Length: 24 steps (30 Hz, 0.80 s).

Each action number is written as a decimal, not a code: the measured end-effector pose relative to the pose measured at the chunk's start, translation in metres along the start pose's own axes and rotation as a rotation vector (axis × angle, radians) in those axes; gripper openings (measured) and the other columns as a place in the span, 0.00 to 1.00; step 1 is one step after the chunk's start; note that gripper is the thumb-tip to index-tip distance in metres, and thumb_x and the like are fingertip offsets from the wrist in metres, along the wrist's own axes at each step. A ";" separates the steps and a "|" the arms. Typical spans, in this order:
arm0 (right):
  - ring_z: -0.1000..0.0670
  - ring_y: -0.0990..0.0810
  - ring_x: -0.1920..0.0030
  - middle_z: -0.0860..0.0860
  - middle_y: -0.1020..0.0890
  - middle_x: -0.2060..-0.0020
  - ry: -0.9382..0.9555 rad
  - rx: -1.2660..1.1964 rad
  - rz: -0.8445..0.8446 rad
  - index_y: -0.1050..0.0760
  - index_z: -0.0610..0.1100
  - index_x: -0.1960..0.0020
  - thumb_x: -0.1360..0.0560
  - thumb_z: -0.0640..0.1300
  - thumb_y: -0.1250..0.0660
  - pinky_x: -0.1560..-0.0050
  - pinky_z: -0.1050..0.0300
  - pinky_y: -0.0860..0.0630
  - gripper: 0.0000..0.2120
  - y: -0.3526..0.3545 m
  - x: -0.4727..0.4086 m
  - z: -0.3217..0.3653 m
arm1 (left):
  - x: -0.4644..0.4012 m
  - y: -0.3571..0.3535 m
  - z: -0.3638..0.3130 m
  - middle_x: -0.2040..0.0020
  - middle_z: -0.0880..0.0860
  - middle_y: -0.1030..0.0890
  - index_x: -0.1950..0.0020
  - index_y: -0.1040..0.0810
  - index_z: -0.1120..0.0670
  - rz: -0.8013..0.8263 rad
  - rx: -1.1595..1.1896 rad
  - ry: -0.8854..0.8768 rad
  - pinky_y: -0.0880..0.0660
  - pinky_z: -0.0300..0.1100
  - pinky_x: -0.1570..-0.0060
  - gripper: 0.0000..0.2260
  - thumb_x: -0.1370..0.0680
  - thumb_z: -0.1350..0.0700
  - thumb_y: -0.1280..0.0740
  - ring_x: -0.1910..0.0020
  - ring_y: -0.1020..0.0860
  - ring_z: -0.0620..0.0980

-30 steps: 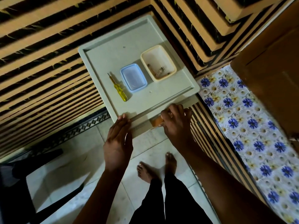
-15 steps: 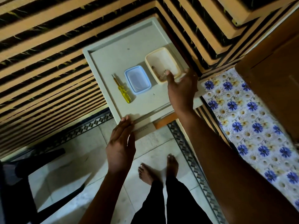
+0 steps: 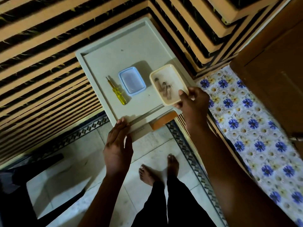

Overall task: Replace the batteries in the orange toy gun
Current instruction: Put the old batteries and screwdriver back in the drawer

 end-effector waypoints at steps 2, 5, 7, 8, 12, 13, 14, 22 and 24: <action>0.43 0.15 0.55 0.42 0.18 0.46 -0.023 -0.031 -0.010 0.23 0.39 0.44 0.21 0.37 0.29 0.68 0.65 0.21 0.07 0.027 0.020 -0.017 | 0.000 -0.001 -0.002 0.31 0.54 0.20 0.39 0.16 0.59 -0.013 -0.023 0.003 0.23 0.47 0.34 0.14 0.24 0.66 0.27 0.30 0.23 0.52; 0.44 0.15 0.50 0.41 0.20 0.45 -0.063 -0.108 -0.013 0.22 0.36 0.45 0.22 0.36 0.29 0.64 0.61 0.19 0.07 0.064 0.049 -0.042 | -0.003 -0.003 -0.007 0.33 0.54 0.18 0.41 0.15 0.59 -0.040 -0.070 0.003 0.21 0.45 0.39 0.10 0.22 0.62 0.28 0.33 0.21 0.52; 0.43 0.16 0.49 0.40 0.21 0.45 -0.084 -0.122 -0.048 0.23 0.33 0.44 0.22 0.35 0.29 0.65 0.59 0.19 0.08 0.086 0.063 -0.063 | -0.005 -0.002 -0.015 0.36 0.53 0.17 0.42 0.15 0.58 -0.051 -0.100 0.028 0.20 0.44 0.44 0.08 0.20 0.59 0.30 0.37 0.19 0.53; 0.42 0.16 0.49 0.40 0.22 0.47 -0.078 -0.150 -0.060 0.24 0.33 0.45 0.22 0.36 0.29 0.66 0.57 0.19 0.08 0.095 0.068 -0.072 | -0.008 0.001 -0.020 0.40 0.53 0.15 0.42 0.16 0.57 -0.058 -0.108 0.052 0.19 0.46 0.48 0.08 0.19 0.58 0.30 0.41 0.18 0.54; 0.41 0.16 0.52 0.31 0.23 0.44 -0.105 -0.144 -0.123 0.25 0.31 0.45 0.23 0.36 0.28 0.67 0.54 0.19 0.11 0.113 0.072 -0.106 | -0.031 0.003 -0.045 0.48 0.55 0.16 0.40 0.18 0.57 -0.052 0.002 0.151 0.20 0.48 0.56 0.11 0.18 0.53 0.34 0.51 0.19 0.54; 0.39 0.16 0.50 0.31 0.23 0.43 -0.124 -0.112 -0.133 0.25 0.30 0.44 0.23 0.34 0.28 0.67 0.54 0.18 0.10 0.114 0.070 -0.113 | -0.040 0.002 -0.050 0.48 0.55 0.16 0.40 0.19 0.58 -0.070 0.054 0.173 0.20 0.44 0.56 0.11 0.17 0.53 0.34 0.54 0.19 0.52; 0.37 0.16 0.48 0.32 0.23 0.42 -0.143 -0.098 -0.139 0.24 0.31 0.44 0.23 0.32 0.29 0.66 0.54 0.17 0.09 0.112 0.068 -0.118 | -0.052 0.000 -0.054 0.48 0.55 0.16 0.39 0.19 0.58 -0.091 0.089 0.194 0.21 0.37 0.57 0.12 0.17 0.52 0.33 0.57 0.19 0.49; 0.42 0.19 0.48 0.41 0.24 0.44 -0.135 -0.156 -0.152 0.23 0.42 0.48 0.22 0.33 0.30 0.68 0.65 0.20 0.06 0.107 0.048 -0.120 | -0.122 -0.004 -0.070 0.44 0.63 0.16 0.36 0.25 0.64 -0.183 0.095 0.487 0.33 0.37 0.49 0.18 0.19 0.53 0.31 0.44 0.18 0.61; 0.44 0.19 0.51 0.42 0.24 0.46 -0.139 -0.152 -0.161 0.25 0.39 0.44 0.22 0.34 0.31 0.69 0.65 0.21 0.07 0.111 0.048 -0.121 | -0.129 -0.003 -0.066 0.40 0.64 0.18 0.34 0.25 0.65 -0.165 0.066 0.553 0.32 0.41 0.44 0.19 0.18 0.53 0.32 0.39 0.21 0.62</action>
Point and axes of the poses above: each hand's wrist, its own x-axis away from the middle knuckle, its own y-axis out of the back of the hand, z = x × y, the point moved 3 cm from there along -x, towards the middle knuckle
